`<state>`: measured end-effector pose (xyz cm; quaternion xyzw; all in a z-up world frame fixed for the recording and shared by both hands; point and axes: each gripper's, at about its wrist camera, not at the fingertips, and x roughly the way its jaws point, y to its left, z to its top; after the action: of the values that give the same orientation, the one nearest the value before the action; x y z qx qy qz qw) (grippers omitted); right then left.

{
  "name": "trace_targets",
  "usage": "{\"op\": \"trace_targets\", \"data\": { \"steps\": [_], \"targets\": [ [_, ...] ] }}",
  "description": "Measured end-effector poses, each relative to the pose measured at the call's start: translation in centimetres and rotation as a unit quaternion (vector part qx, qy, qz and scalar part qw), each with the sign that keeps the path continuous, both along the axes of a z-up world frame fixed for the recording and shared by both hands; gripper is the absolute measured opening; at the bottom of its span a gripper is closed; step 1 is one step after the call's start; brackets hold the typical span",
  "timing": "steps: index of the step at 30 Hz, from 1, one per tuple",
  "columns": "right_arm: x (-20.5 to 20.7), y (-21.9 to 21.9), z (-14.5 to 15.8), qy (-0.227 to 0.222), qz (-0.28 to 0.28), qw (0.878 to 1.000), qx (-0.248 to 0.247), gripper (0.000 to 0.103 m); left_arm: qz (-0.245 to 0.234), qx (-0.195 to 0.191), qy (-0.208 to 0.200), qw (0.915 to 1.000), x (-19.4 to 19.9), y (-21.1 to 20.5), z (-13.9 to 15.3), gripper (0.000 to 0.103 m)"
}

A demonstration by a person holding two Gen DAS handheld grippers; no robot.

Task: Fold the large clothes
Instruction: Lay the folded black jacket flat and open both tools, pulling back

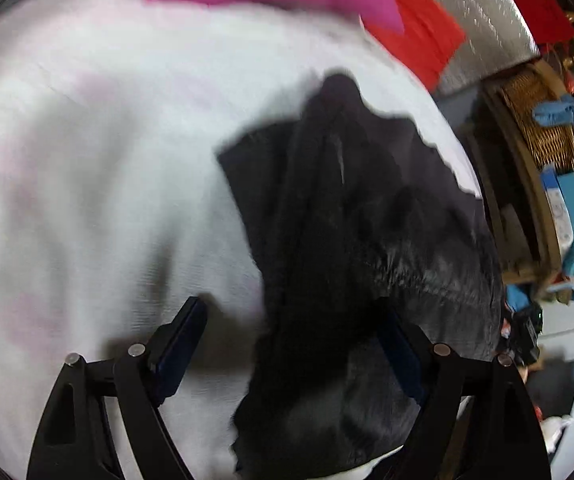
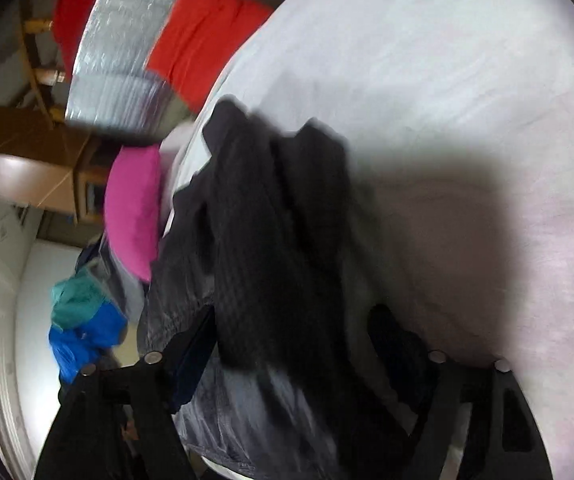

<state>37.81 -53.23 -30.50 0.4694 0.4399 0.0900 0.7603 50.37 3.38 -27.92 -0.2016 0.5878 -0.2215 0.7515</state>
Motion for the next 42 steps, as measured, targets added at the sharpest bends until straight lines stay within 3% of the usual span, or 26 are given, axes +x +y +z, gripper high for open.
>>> {"op": "trace_targets", "data": {
  "steps": [3, 5, 7, 9, 11, 12, 14, 16, 18, 20, 21, 23, 24, 27, 28, 29, 32, 34, 38, 39, 42],
  "targets": [
    [1.5, 0.7, -0.5, 0.006, 0.008, 0.999, 0.035, 0.081, -0.031, -0.036, -0.019, 0.9987, 0.1, -1.6, 0.3, 0.092],
    [2.7, 2.5, 0.4, 0.008, 0.029, 0.999, -0.020, 0.079, -0.042, -0.062, -0.011, 0.9971, 0.0, -2.7, 0.1, 0.092],
    [3.9, 4.1, 0.9, 0.010, 0.040, 0.997, -0.067, 0.061, -0.044, -0.043, -0.031, 0.9976, 0.1, -3.9, 0.6, 0.091],
    [4.5, 4.8, 1.1, 0.013, 0.025, 0.997, -0.077, 0.054, -0.033, -0.040, -0.040, 0.9978, 0.4, -4.5, 0.8, 0.078],
    [5.0, 5.5, 2.0, -0.002, 0.018, 0.994, -0.104, 0.045, -0.011, -0.030, -0.043, 0.9986, 1.4, -4.5, 1.0, 0.055],
    [5.2, 5.5, 2.3, -0.008, 0.012, 0.994, -0.105, 0.038, -0.003, -0.025, -0.047, 0.9986, 2.0, -4.4, 1.2, 0.049],
    [5.2, 5.2, 3.5, -0.044, -0.009, 0.994, -0.095, 0.034, 0.014, -0.017, -0.059, 0.9980, 3.2, -4.2, 2.0, 0.038],
    [5.3, 5.4, 3.8, -0.061, -0.017, 0.993, -0.104, 0.034, 0.021, -0.008, -0.075, 0.9970, 3.9, -4.4, 2.7, 0.038],
    [5.5, 5.4, 1.8, -0.031, -0.024, 0.994, -0.098, 0.035, 0.019, 0.022, -0.078, 0.9965, 3.8, -4.9, 2.1, 0.041],
    [5.3, 5.4, 0.3, -0.015, -0.029, 0.995, -0.097, 0.042, 0.023, 0.033, -0.071, 0.9967, 3.2, -5.0, 1.1, 0.053],
    [4.7, 4.9, 0.1, -0.012, -0.039, 0.997, -0.072, 0.046, 0.028, 0.037, -0.075, 0.9961, 2.8, -4.9, 1.1, 0.054],
    [3.6, 4.2, 0.8, -0.011, -0.055, 0.997, -0.052, 0.050, 0.034, 0.049, -0.075, 0.9954, 1.8, -4.6, 2.0, 0.058],
    [3.0, 3.6, 1.4, -0.016, -0.065, 0.996, -0.054, 0.062, 0.034, 0.052, -0.076, 0.9951, 1.4, -4.2, 2.3, 0.058],
    [-0.3, 3.2, 4.9, -0.045, -0.097, 0.990, -0.090, 0.072, 0.040, 0.077, -0.112, 0.9899, -1.0, -2.4, 4.9, 0.065],
    [-1.7, 3.0, 5.8, -0.057, -0.108, 0.988, -0.098, 0.077, 0.043, 0.090, -0.122, 0.9875, -1.8, -1.6, 5.6, 0.073],
    [-3.1, 2.8, 6.8, -0.066, -0.115, 0.986, -0.103, 0.081, 0.048, 0.100, -0.135, 0.9846, -3.3, -0.7, 6.3, 0.074],
    [-6.9, 3.0, 8.6, -0.084, -0.120, 0.983, -0.114, 0.082, 0.064, 0.107, -0.169, 0.9776, -8.1, 1.8, 7.2, 0.075],
    [-9.5, 4.5, 8.6, -0.093, -0.119, 0.982, -0.115, 0.083, 0.074, 0.142, -0.188, 0.9691, -11.3, 2.6, 7.4, 0.075],
    [-11.5, 7.7, 8.1, -0.086, -0.106, 0.983, -0.122, 0.083, 0.075, 0.275, -0.255, 0.9241, -16.4, 0.6, 8.2, 0.075],
    [-11.6, 8.8, 8.0, -0.084, -0.096, 0.984, -0.122, 0.083, 0.073, 0.293, -0.266, 0.9155, -17.4, 0.0, 8.6, 0.075],
    [-11.2, 11.6, 7.8, -0.082, -0.063, 0.987, -0.119, 0.083, 0.066, 0.310, -0.298, 0.9004, -19.0, -1.4, 10.2, 0.076]
  ]
}}
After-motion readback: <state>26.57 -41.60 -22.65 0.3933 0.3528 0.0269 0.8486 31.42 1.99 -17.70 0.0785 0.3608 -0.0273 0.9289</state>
